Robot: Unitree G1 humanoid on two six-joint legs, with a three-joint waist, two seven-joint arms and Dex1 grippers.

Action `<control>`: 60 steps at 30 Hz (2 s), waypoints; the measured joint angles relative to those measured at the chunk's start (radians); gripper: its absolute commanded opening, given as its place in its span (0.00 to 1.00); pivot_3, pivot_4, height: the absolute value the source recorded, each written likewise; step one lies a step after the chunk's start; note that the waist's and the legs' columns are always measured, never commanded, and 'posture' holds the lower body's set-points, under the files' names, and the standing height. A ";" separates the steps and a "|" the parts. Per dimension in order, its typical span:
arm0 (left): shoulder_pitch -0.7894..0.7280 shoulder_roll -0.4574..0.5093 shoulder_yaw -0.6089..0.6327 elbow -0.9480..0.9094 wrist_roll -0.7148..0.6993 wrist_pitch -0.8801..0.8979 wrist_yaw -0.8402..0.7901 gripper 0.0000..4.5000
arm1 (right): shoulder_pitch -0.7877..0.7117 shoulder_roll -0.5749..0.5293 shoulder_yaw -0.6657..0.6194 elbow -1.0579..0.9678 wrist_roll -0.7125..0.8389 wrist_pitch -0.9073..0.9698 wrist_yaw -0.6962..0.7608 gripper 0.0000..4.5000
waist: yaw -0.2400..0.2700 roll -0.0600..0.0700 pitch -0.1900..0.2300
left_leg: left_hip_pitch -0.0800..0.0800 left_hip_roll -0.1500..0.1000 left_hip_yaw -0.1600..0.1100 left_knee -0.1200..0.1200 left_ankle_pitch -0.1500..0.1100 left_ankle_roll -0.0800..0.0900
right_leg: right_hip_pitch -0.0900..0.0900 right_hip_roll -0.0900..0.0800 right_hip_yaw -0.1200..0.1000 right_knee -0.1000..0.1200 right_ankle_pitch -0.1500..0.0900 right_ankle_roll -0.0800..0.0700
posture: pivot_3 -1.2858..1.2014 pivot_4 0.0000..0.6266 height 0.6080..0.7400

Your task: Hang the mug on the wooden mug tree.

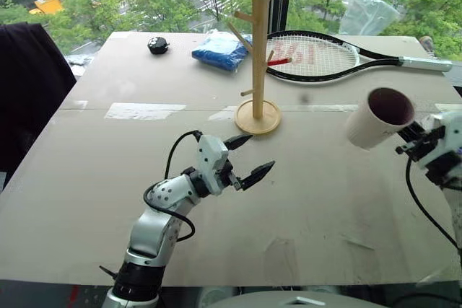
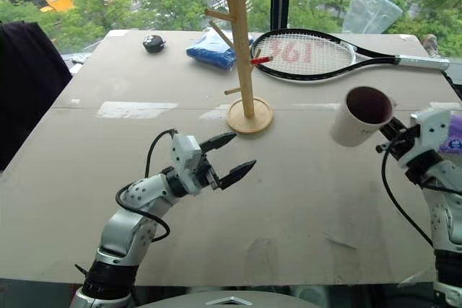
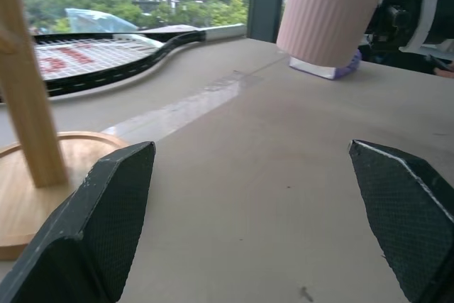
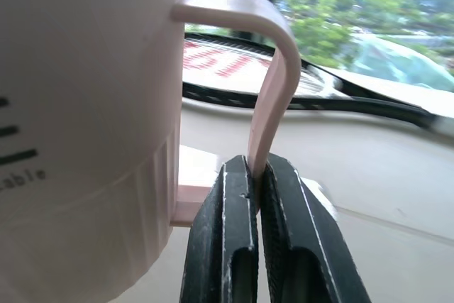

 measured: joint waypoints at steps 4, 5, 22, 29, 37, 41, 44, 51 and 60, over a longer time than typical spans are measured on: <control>0.049 -0.078 0.006 -0.023 0.027 -0.101 0.078 1.00 | -0.312 -0.086 0.167 0.067 -0.046 0.048 0.167 0.01 | -0.002 0.000 0.001 | 0.000 -0.004 0.001 0.000 0.000 0.001 | 0.000 -0.002 0.001 -0.001 0.001 0.001 | 0.52 0.24 0.35; 0.052 -0.089 0.000 -0.037 0.027 -0.114 0.087 1.00 | -0.375 -0.098 0.193 0.090 -0.062 0.046 0.203 0.01 | 0.000 -0.002 0.001 | -0.001 -0.004 0.000 0.000 0.000 0.001 | 0.000 -0.002 0.000 -0.002 0.001 0.001 | 0.52 0.24 0.35; 0.131 -0.150 -0.047 -0.107 0.046 -0.275 0.162 1.00 | -0.994 0.086 0.462 0.785 -0.354 -0.281 0.604 0.01 | -0.014 -0.003 0.004 | -0.003 -0.002 -0.001 0.000 0.000 0.000 | 0.000 -0.003 -0.003 -0.002 0.001 0.002 | 0.52 0.24 0.35; 0.122 -0.147 -0.047 -0.074 0.047 -0.297 0.163 1.00 | -1.089 0.167 0.474 0.930 -0.419 -0.349 0.619 0.38 | -0.014 -0.002 0.005 | -0.003 -0.002 -0.001 0.000 0.000 0.000 | 0.000 -0.003 -0.003 -0.002 0.001 0.002 | 0.52 0.24 0.35; 0.110 -0.142 -0.047 -0.074 0.047 -0.296 0.168 1.00 | -1.158 0.179 0.455 1.071 -0.461 -0.396 0.583 0.98 | -0.015 -0.002 0.005 | -0.004 -0.002 -0.001 0.000 0.000 0.000 | -0.001 -0.003 -0.003 -0.002 0.001 0.002 | 0.52 0.24 0.35; 0.113 -0.135 -0.048 -0.076 0.047 -0.277 0.184 1.00 | -1.139 0.134 0.415 1.086 -0.452 -0.390 0.580 0.98 | -0.013 -0.002 0.005 | -0.005 -0.002 -0.001 0.001 0.000 0.000 | -0.001 -0.003 -0.004 -0.002 0.001 0.002 | 0.52 0.24 0.35; 0.136 -0.095 -0.044 -0.078 0.048 -0.242 0.186 1.00 | -1.026 0.077 0.342 0.996 -0.386 -0.314 0.606 0.98 | -0.011 -0.003 0.005 | -0.006 -0.001 -0.002 0.001 0.000 0.000 | -0.001 -0.003 -0.004 -0.003 0.001 0.002 | 0.52 0.24 0.35; 0.252 -0.003 -0.005 -0.097 0.065 -0.101 0.229 1.00 | -0.379 0.016 0.154 0.353 -0.129 0.025 0.548 0.98 | -0.006 -0.001 0.006 | -0.008 0.000 -0.004 -0.001 0.000 0.000 | -0.002 -0.003 -0.007 -0.004 0.001 0.002 | 0.52 0.24 0.35; 0.397 0.062 -0.004 -0.106 0.105 -0.045 0.226 1.00 | 0.334 0.186 0.043 -0.069 -0.063 0.023 0.299 0.98 | 0.008 0.002 0.010 | 0.001 0.000 -0.003 -0.002 -0.001 0.001 | 0.001 -0.002 -0.003 -0.003 0.001 0.002 | 0.52 0.24 0.35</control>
